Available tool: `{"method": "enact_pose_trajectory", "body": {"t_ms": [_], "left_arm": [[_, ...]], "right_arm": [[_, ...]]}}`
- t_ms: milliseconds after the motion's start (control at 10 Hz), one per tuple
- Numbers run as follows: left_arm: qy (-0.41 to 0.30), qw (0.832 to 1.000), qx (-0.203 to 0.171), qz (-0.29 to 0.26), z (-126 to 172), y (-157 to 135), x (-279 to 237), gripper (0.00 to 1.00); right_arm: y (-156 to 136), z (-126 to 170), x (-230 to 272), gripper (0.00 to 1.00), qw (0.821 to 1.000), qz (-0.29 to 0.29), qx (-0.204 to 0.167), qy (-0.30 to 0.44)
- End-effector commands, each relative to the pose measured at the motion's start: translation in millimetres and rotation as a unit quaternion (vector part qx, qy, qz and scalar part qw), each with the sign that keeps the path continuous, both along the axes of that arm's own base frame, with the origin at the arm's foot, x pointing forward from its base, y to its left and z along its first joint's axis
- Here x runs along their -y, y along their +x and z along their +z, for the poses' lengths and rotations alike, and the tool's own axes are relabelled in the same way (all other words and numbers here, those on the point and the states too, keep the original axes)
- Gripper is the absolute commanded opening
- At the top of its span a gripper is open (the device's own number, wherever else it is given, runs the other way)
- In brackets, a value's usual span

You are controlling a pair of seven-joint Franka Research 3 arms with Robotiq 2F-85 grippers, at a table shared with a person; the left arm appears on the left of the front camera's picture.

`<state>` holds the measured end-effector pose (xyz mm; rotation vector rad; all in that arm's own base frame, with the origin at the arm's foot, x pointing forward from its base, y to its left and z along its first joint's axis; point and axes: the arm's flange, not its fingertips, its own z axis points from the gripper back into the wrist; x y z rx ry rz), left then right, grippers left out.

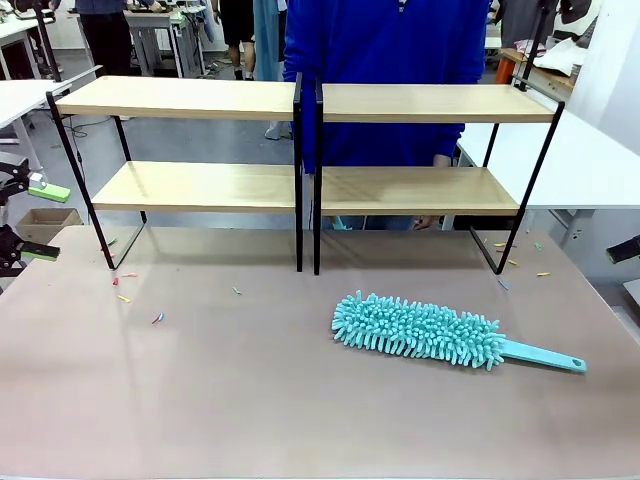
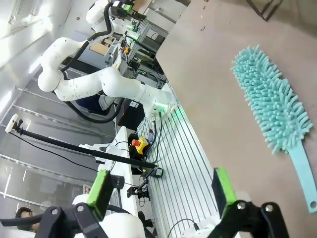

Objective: Clean the shelves.
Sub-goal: Place the Duster on the table.

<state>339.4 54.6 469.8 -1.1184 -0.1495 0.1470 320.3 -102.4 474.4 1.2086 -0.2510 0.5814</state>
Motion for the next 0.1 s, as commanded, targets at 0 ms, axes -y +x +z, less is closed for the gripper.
{"method": "enact_pose_trajectory", "body": {"t_ms": [0], "left_arm": [[-0.01,1.0,0.011,-0.001,-0.2,0.1,1.9,1.0]], "right_arm": [[-2.0,-2.2,1.3,1.0,1.0,0.002,0.008,-0.01]]}}
